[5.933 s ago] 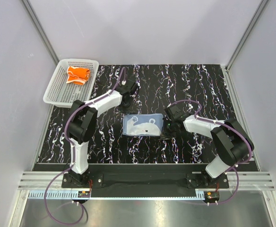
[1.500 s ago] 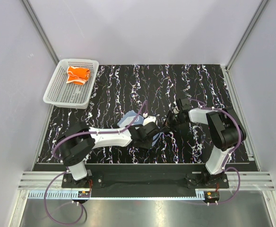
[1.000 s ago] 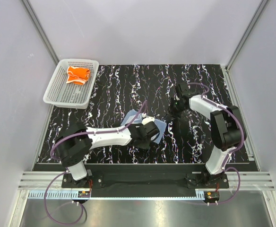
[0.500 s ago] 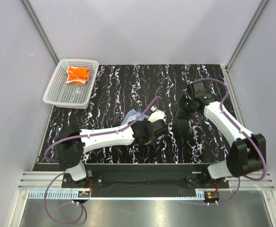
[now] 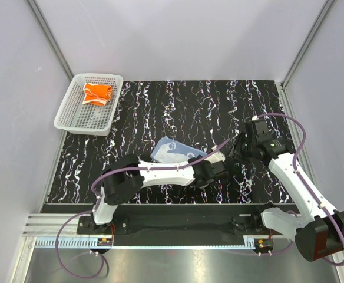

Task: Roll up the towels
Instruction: Roll the towel

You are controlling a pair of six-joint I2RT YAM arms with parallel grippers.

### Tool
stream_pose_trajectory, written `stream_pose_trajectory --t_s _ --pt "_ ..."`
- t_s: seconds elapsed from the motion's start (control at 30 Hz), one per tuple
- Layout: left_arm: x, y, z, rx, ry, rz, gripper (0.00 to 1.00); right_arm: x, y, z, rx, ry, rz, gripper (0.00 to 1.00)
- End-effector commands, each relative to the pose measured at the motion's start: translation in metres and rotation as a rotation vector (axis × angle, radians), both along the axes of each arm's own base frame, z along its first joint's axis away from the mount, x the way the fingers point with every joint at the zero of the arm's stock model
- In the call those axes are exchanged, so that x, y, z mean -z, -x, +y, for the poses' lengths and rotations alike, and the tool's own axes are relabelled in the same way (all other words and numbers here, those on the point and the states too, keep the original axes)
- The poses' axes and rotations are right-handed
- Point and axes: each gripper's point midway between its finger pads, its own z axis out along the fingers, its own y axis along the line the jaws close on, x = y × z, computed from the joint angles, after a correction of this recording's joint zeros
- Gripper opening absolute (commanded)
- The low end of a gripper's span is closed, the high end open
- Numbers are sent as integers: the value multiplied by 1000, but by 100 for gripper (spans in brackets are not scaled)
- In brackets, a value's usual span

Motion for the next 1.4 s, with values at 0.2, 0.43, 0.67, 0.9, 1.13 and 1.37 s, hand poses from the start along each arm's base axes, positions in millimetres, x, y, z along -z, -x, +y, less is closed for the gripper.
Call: stream_pose_trajectory --t_s 0.2,0.43,0.67,0.9,1.13,1.37 --pt "-4 -13 -32 50 22 -41 56 5 4 -7 30 18 12 41" --pt "15 -12 -35 56 -15 -14 58 10 2 -5 19 19 20 41" --pt "43 -6 -30 46 -12 70 53 15 1 -3 7 16 26 41" --pt "54 -7 -13 11 60 146 17 15 -2 -2 2 14 25 41" --pt "37 -5 -10 -3 176 210 0 22 -6 10 -15 -39 36 40" --pt "-6 -4 -23 19 481 349 0 35 -11 45 -65 -232 36 42"
